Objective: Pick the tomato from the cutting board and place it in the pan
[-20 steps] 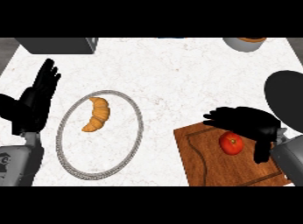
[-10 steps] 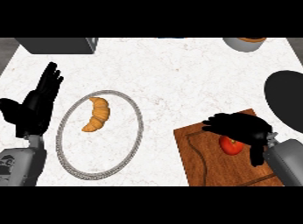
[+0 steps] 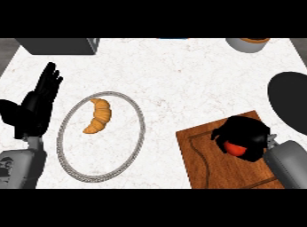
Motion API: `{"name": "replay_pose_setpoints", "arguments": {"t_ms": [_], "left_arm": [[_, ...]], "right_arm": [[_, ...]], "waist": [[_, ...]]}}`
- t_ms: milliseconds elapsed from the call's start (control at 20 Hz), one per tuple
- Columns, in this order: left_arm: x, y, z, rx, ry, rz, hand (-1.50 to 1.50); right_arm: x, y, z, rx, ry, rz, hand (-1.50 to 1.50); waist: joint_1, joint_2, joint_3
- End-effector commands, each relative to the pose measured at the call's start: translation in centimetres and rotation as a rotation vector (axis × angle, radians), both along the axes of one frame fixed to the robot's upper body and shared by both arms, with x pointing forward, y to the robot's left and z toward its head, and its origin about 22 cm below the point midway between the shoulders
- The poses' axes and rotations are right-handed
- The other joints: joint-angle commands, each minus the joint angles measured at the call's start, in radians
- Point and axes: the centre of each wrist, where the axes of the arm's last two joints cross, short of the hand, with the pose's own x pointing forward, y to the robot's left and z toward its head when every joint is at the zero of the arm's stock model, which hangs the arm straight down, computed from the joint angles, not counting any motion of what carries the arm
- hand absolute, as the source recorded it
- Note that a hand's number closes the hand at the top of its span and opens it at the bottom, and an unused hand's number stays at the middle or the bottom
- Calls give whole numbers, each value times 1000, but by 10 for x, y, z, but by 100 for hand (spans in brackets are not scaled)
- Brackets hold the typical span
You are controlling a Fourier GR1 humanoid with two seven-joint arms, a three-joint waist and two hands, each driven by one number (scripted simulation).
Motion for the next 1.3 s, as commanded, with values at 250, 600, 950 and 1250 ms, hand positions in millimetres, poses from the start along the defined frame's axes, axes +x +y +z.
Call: {"name": "replay_pose_setpoints", "arguments": {"t_ms": [250,600,950,1250], "left_arm": [[0,14,1,-8,8,18,0],[-17,17,-2,-6,12,66,0],[-26,20,-10,8,18,53,0],[-12,9,-2,21,-1,19,0]], "right_arm": [[-30,-19,-9,50,-2,-140,150],[-122,-53,-17,146,-170,-503,150],[-165,-56,47,481,-422,-607,150],[-170,-73,99,647,-502,-754,150]], "waist": [[-18,-1,0],[-78,-18,0],[-58,-11,0],[-20,0,0]]}}
